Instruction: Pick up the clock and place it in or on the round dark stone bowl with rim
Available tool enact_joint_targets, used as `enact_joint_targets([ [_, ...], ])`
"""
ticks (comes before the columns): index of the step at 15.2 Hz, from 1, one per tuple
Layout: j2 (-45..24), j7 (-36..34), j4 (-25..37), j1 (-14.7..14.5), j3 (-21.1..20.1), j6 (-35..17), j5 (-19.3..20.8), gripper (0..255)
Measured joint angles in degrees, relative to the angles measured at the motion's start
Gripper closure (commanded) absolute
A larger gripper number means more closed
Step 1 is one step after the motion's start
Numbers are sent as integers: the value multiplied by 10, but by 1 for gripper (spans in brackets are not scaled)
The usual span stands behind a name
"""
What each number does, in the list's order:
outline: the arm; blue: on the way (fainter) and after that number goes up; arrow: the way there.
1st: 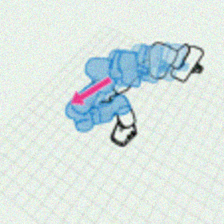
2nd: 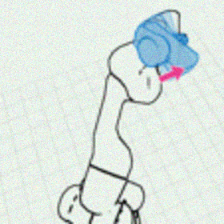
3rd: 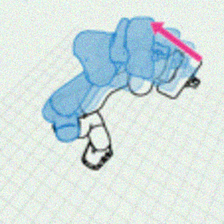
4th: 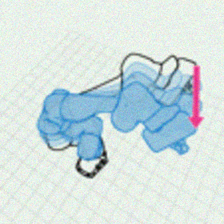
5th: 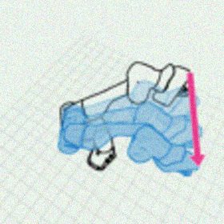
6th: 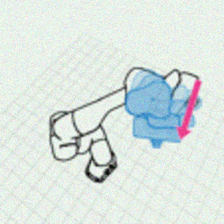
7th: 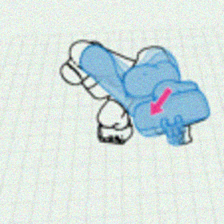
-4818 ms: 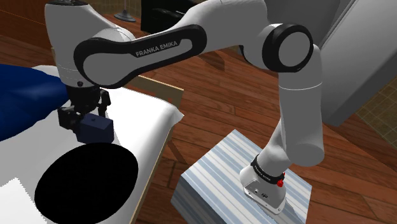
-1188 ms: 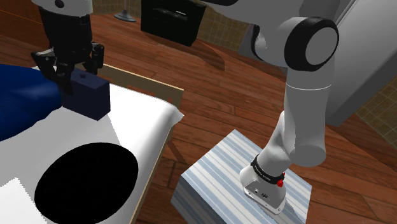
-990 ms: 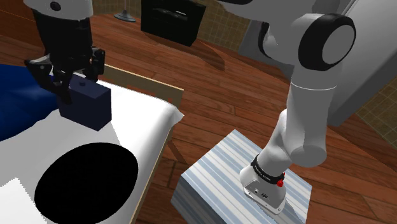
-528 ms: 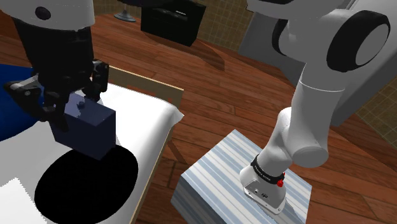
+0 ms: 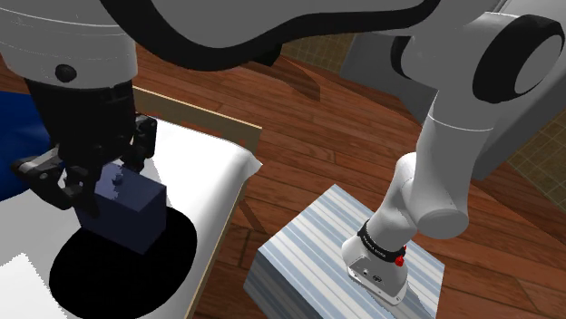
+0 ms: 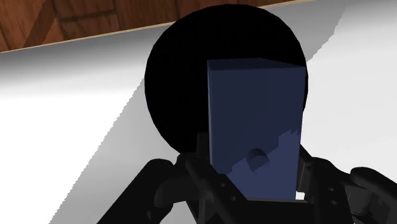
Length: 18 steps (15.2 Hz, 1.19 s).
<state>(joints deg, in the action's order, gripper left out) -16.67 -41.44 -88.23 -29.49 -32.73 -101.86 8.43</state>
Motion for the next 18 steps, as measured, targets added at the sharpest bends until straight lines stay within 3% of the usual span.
enact_joint_targets([
  [10, -12, -7, -64, 1, 4, -74, 9, 255],
  [16, -11, -7, -73, 2, 4, -82, 9, 255],
  [17, -11, -7, -73, 2, 4, -82, 9, 0],
  [18, -11, -7, -73, 2, 4, -83, 9, 0],
])
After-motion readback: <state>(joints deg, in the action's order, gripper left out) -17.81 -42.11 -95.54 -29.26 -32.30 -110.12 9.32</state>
